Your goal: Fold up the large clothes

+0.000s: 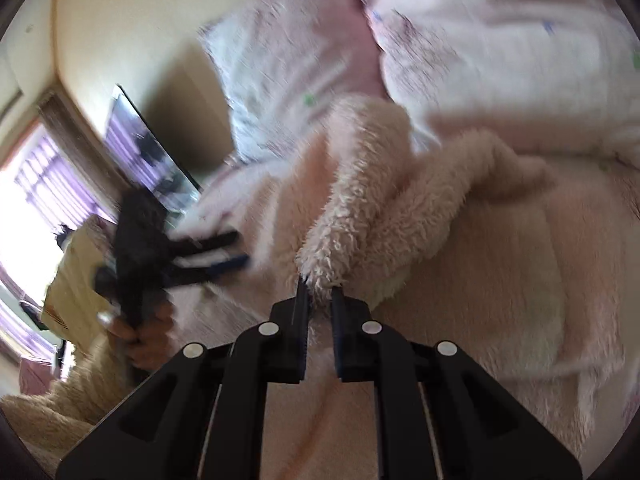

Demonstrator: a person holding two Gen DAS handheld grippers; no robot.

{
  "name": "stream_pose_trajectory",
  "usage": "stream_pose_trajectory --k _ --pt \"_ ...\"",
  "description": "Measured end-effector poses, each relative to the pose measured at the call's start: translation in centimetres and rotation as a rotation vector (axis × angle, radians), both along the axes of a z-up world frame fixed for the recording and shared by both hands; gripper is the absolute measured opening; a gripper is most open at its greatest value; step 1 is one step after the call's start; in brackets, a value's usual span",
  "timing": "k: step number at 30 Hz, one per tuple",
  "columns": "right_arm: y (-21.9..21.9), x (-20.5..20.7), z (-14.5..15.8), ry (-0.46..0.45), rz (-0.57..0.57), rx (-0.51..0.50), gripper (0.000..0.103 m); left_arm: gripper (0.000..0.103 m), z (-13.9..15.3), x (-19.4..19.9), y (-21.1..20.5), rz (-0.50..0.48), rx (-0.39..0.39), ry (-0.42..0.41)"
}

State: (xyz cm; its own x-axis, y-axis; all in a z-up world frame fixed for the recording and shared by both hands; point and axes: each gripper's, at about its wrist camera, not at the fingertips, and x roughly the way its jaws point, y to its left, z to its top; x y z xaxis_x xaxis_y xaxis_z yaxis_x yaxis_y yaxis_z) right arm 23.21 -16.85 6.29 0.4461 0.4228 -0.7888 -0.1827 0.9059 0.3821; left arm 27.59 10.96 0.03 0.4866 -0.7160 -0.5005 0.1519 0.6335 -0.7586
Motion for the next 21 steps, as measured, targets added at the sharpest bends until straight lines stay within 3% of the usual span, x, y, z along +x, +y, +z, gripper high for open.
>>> stream_pose_trajectory --k 2,5,6,8,9,13,18,21 --pt "-0.3 -0.1 -1.9 0.062 -0.022 -0.057 0.011 0.083 0.6 0.8 -0.5 -0.011 -0.001 0.003" --pt "-1.8 0.0 -1.9 0.088 -0.051 0.029 0.017 0.083 1.5 1.9 -1.3 -0.022 0.011 0.005" --pt "-2.4 0.0 -1.3 0.079 -0.068 0.059 0.026 0.083 1.7 2.5 -1.8 -0.026 0.001 0.013" --pt "-3.5 -0.2 0.0 0.042 -0.088 0.101 0.058 0.081 1.8 3.2 -2.5 -0.028 -0.010 0.021" --pt "-4.2 -0.3 0.7 0.016 -0.104 0.136 0.060 0.081 1.9 3.9 -2.9 -0.025 -0.019 0.028" --pt "-7.9 0.4 1.6 -0.027 -0.236 0.281 0.061 0.079 2.0 5.8 -3.7 -0.006 -0.053 0.053" --pt "-9.3 2.5 -1.8 0.107 -0.307 0.357 0.061 0.072 1.9 8.0 -4.2 0.032 -0.059 0.078" --pt "-8.5 3.2 -3.7 0.166 -0.288 0.375 0.060 0.058 1.5 9.2 -4.7 0.046 -0.065 0.104"
